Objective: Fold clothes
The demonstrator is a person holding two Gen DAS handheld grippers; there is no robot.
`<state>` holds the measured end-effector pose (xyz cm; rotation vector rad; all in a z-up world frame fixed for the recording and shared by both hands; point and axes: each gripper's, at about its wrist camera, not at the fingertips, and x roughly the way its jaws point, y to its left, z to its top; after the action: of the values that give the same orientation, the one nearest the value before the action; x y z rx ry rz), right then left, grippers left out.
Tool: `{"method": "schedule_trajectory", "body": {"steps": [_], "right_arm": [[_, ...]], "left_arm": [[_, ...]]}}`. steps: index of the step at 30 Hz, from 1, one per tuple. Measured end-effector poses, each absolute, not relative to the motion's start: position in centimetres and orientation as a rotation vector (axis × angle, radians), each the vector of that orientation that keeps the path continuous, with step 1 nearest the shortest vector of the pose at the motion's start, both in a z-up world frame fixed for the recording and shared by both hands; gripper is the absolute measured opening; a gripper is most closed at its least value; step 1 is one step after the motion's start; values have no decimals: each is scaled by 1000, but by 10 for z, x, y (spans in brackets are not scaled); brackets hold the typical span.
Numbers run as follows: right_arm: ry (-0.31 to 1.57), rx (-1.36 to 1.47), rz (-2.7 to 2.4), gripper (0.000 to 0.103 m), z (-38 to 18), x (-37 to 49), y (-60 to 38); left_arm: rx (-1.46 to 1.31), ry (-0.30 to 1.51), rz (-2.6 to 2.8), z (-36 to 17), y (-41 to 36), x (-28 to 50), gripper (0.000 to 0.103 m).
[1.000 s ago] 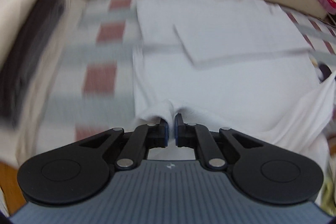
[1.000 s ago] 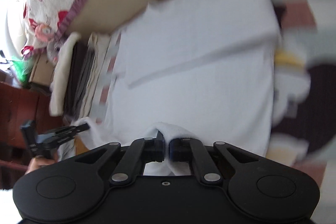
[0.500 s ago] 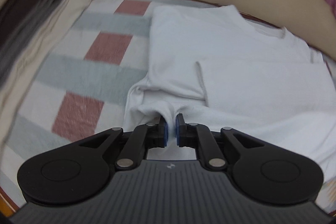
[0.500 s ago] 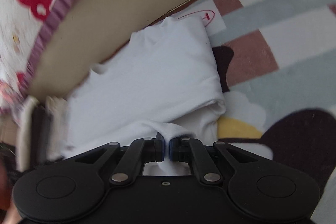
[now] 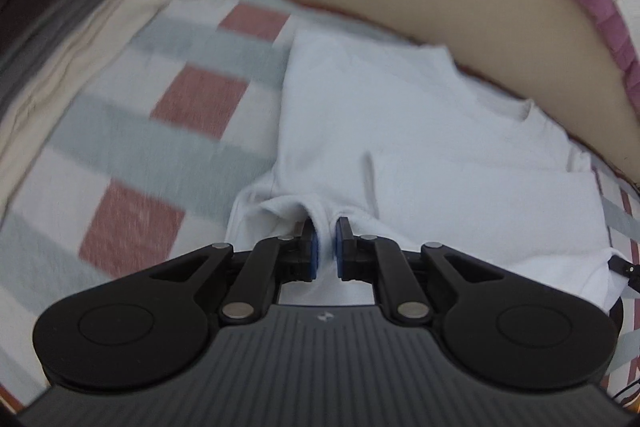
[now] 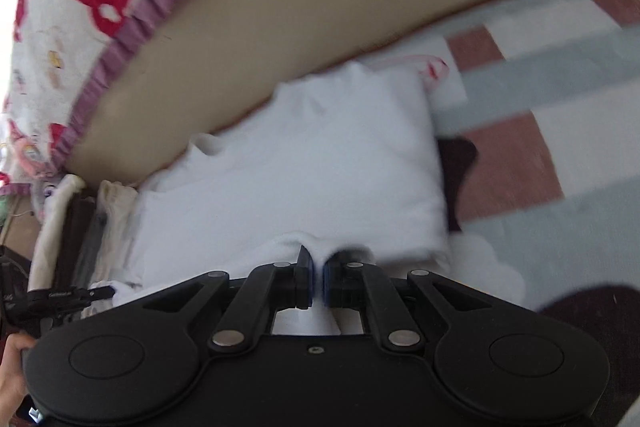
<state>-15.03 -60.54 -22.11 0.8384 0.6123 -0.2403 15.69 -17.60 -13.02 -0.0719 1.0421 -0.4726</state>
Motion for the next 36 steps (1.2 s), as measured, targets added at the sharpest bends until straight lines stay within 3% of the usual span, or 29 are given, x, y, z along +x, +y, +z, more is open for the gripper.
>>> {"method": "schedule_trajectory", "body": {"steps": [4,6,9,12,14,20,22,23,25,27,31,36], "right_arm": [[598,841,-302,9,-225,-147,-613],[619,830,-343,9,-230,-146,-616],[621,818,-364,10,-226,-150,-616],[594,715,-395,21,-207,-156,-608],[565,655,-430,31,-194,-162,-605],[612,593,-321,33,-183,-170,-588],[688,509,-233,53,-185,-162,-571],[717,452,-217,56,-187,-158,-560],[772,344,-186,57,-191,-152,-540],[818,301,-165,57,-200,-147,-527],[865,196,-228,57,-215,-140,-510],[827,284,-323,57,-220,-144,-515]], "left_arm": [[-76,977,-442,-121,-173,162,24],[-28,932,-432,-116,-171,156,35],[69,889,-480,-109,-169,138,42],[186,868,-533,-107,-172,114,48],[260,859,-566,-109,-174,100,49],[383,893,-647,-125,-185,74,56],[388,923,-664,-131,-192,72,56],[391,936,-673,-133,-196,72,56],[434,939,-697,-136,-206,66,59],[489,917,-701,-139,-215,62,71],[552,872,-687,-146,-229,57,71],[630,815,-668,-155,-246,51,72]]}}
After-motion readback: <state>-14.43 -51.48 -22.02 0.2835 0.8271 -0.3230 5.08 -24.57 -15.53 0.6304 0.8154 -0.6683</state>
